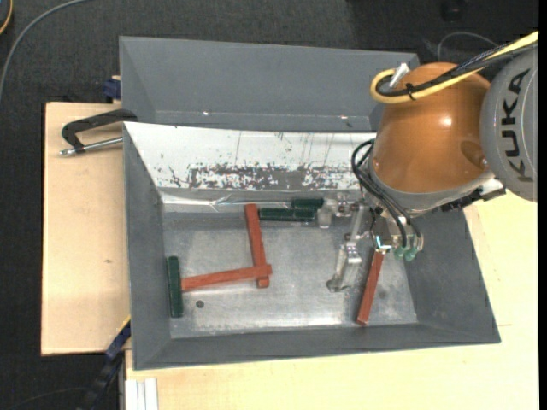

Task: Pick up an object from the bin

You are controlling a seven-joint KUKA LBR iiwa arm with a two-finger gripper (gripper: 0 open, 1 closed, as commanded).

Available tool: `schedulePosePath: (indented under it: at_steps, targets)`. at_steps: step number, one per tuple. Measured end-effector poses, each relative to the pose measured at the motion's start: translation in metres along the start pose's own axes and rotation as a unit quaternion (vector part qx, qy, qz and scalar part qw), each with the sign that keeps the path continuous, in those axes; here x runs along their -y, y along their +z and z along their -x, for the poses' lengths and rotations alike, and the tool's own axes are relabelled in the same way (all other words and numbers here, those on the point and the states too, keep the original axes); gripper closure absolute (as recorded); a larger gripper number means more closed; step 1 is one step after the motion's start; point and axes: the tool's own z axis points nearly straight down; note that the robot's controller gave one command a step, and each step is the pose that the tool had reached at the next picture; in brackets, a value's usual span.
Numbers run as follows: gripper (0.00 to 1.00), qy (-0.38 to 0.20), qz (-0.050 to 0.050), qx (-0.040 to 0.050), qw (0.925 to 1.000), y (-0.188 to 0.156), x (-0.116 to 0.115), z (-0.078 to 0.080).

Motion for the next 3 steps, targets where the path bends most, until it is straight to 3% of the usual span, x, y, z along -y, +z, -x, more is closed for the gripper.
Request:
schedulePosePath:
  at_steps: [1,2,3]
  targets:
    - [0.0,-0.193,-0.001,0.0025,0.9813,0.038,0.096,-0.005]
    - [0.0,-0.39,0.0,0.0018,0.9209,0.162,0.126,0.029]
    - [1.0,-0.389,-0.001,0.0035,0.9211,0.16,0.126,0.03]
